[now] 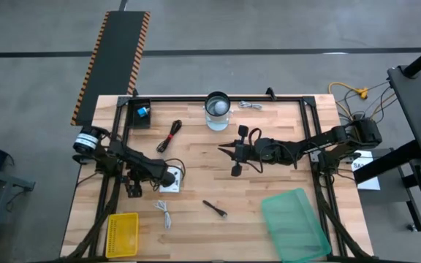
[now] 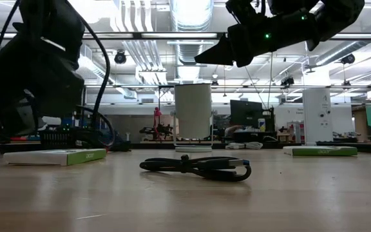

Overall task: Pick and place items into bin
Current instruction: Put the black charger adapter into the black bin

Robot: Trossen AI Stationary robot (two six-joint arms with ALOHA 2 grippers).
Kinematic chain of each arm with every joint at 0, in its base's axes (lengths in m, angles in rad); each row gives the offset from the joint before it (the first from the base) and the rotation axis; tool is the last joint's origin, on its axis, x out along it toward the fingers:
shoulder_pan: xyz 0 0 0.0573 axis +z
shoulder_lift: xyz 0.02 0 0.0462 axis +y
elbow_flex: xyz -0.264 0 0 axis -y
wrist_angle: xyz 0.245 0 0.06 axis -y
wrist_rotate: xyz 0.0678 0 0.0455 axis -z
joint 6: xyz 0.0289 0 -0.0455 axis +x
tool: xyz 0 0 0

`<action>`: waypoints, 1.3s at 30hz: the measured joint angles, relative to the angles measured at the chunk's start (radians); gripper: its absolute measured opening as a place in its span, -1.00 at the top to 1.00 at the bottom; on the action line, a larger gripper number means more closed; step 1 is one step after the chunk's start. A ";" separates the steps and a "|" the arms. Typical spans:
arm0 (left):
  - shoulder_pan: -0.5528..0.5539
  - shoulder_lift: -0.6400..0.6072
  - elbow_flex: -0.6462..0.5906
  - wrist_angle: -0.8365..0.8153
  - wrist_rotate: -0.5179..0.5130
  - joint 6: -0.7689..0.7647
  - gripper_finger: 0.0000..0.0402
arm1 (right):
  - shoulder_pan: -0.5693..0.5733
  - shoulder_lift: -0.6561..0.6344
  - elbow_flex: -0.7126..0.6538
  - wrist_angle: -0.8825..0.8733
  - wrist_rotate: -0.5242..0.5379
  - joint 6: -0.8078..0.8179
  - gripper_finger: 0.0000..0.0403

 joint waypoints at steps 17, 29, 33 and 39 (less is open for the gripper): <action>-0.004 0.157 -0.015 0.008 0.017 0.045 0.02 | -0.001 0.000 0.000 -0.008 0.000 0.000 0.86; -0.003 0.133 -0.035 0.021 0.038 0.074 0.32 | -0.001 0.000 0.000 -0.015 0.000 0.000 0.86; -0.003 0.097 -0.028 0.018 0.055 0.079 0.32 | -0.001 0.000 0.000 -0.016 0.000 0.000 0.86; -0.003 -0.015 -0.021 0.008 0.055 0.053 0.32 | -0.001 0.000 0.000 -0.016 0.000 0.000 0.86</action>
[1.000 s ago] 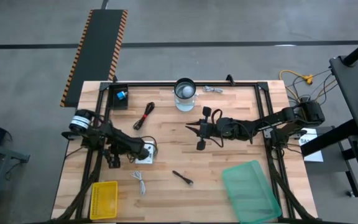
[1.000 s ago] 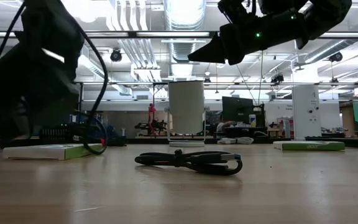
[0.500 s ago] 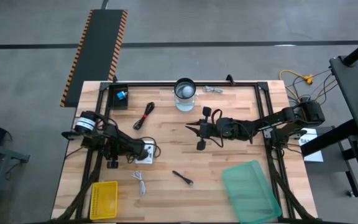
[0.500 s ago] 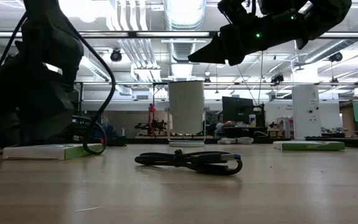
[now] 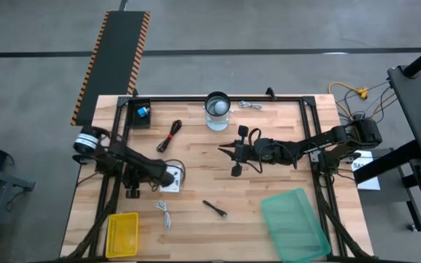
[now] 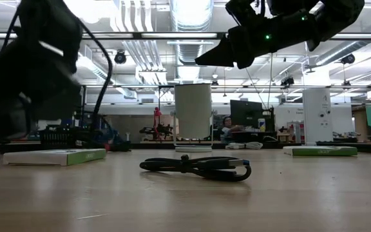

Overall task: Pick and place items into bin
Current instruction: Put the black charger adapter into the black bin

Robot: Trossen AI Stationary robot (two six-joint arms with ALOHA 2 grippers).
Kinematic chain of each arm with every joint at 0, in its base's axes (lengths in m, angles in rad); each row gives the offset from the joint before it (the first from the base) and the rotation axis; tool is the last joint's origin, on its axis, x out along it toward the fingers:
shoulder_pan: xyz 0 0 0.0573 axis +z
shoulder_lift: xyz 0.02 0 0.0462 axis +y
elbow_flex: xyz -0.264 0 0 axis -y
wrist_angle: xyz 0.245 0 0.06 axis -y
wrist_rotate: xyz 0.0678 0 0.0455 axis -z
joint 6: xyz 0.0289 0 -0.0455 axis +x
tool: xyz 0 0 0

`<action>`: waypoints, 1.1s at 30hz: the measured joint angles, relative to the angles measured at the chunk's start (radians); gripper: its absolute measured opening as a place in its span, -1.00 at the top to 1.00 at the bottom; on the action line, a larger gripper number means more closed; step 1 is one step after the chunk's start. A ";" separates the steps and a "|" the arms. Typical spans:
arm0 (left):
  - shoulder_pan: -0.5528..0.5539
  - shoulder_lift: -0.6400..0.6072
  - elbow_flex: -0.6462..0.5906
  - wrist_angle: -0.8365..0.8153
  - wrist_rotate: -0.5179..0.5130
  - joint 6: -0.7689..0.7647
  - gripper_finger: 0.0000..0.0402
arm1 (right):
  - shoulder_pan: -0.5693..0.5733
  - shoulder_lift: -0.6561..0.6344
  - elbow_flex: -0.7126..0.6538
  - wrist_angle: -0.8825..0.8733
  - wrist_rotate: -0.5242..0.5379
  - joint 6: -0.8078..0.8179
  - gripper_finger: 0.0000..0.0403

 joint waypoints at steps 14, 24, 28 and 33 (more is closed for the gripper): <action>0.047 -0.379 0.008 0.313 -0.089 -0.140 0.32 | 0.001 0.000 0.000 0.000 0.000 0.000 0.86; 0.068 -0.593 -0.028 0.593 -0.311 -0.201 0.32 | 0.000 0.000 0.000 0.001 0.000 0.000 0.86; 0.113 -0.638 -0.054 0.651 -0.415 -0.266 0.32 | 0.000 0.000 0.000 0.001 0.000 0.000 0.86; 0.217 -0.657 -0.069 0.643 -0.509 -0.322 0.32 | 0.000 0.000 0.000 0.000 0.000 0.000 0.86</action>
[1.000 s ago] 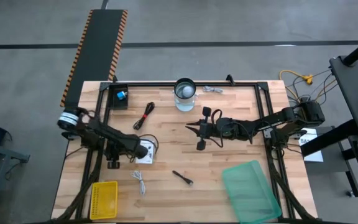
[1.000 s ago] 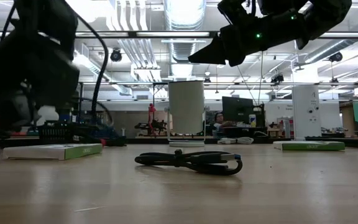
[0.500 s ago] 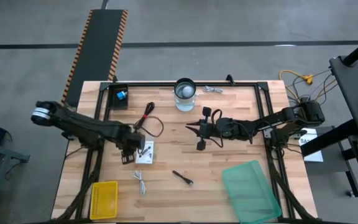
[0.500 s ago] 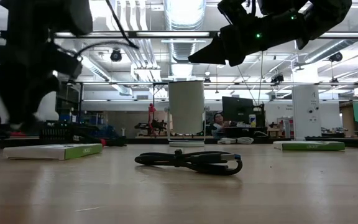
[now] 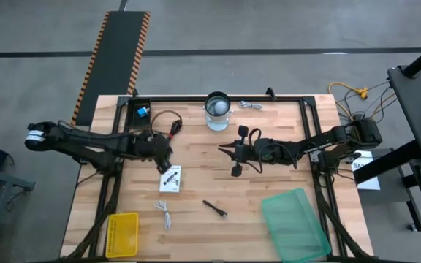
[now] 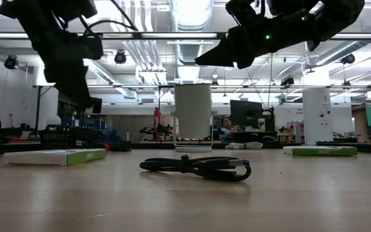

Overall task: Pick and place items into bin
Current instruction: Put the black charger adapter into the black bin

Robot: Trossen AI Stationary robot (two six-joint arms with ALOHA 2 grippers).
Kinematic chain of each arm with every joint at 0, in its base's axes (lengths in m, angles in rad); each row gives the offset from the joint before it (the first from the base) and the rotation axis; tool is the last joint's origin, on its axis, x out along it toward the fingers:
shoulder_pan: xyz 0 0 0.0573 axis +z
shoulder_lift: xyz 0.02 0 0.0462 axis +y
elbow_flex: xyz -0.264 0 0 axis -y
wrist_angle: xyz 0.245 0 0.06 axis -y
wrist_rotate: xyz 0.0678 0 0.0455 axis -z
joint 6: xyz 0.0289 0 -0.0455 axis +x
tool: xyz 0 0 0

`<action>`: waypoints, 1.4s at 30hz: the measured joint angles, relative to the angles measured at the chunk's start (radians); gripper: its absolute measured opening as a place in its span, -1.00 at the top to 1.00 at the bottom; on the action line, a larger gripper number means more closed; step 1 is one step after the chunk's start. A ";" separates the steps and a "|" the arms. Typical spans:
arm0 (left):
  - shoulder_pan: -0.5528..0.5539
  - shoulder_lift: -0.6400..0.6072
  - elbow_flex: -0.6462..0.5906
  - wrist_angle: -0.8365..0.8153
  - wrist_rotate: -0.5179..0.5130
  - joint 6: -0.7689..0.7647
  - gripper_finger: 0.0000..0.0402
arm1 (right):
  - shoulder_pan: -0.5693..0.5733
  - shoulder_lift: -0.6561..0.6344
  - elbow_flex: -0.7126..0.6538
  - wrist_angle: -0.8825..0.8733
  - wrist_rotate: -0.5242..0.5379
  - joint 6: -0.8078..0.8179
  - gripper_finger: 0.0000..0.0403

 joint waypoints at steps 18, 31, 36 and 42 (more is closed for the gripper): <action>0.605 0.010 -0.003 0.003 -0.080 0.051 0.32 | 0.000 0.000 0.000 -0.003 0.000 0.000 0.86; 0.883 0.030 -0.004 0.017 -0.086 0.140 0.32 | 0.000 0.000 0.000 -0.003 0.000 -0.002 0.86; 0.883 0.041 -0.004 0.010 -0.078 0.142 0.32 | 0.000 0.000 0.000 -0.004 0.000 -0.002 0.86; 0.883 0.040 -0.004 0.011 -0.079 0.142 -0.04 | 0.000 0.001 0.000 -0.004 0.000 -0.001 0.86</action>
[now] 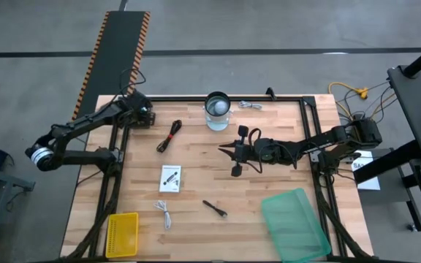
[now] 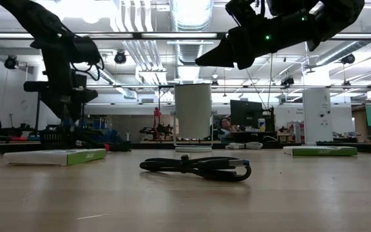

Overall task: Pick and place items into bin
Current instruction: Put the black charger adapter into the black bin, then put the top black usb cable into the green bin

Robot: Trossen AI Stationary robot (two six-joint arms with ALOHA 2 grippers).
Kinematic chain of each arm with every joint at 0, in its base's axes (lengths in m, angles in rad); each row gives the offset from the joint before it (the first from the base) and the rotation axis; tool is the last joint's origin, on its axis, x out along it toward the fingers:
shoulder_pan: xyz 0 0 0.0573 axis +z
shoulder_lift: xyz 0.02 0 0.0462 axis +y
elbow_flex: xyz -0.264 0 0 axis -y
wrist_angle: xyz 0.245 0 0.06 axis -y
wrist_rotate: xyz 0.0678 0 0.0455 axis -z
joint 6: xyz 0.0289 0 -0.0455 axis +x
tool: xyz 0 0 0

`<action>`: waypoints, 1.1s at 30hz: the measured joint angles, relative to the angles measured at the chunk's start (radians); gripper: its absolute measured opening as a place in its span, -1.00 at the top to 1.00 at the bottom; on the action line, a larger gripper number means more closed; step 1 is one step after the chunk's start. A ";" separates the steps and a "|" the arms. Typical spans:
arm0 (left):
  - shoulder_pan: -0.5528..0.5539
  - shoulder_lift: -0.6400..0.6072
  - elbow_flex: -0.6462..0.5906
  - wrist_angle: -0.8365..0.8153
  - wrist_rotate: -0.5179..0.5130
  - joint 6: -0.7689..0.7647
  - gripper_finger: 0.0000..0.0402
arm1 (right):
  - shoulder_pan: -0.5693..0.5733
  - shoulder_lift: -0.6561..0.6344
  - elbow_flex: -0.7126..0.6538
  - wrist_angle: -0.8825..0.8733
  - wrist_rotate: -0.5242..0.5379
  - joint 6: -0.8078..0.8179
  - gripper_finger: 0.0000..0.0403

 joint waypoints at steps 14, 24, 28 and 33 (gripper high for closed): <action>-0.001 -0.002 0.006 0.030 0.161 0.175 -0.22 | 0.000 0.000 0.000 -0.002 0.000 -0.002 0.86; -0.102 0.000 0.004 0.053 0.451 0.226 -0.22 | 0.000 0.000 0.000 -0.002 0.000 -0.001 0.86; -0.190 0.000 -0.002 0.053 0.461 0.225 -0.23 | 0.000 0.000 0.000 -0.002 0.000 0.000 0.86; -0.274 0.000 -0.005 0.052 0.461 0.170 -0.23 | 0.000 0.000 0.000 -0.002 0.000 0.000 0.86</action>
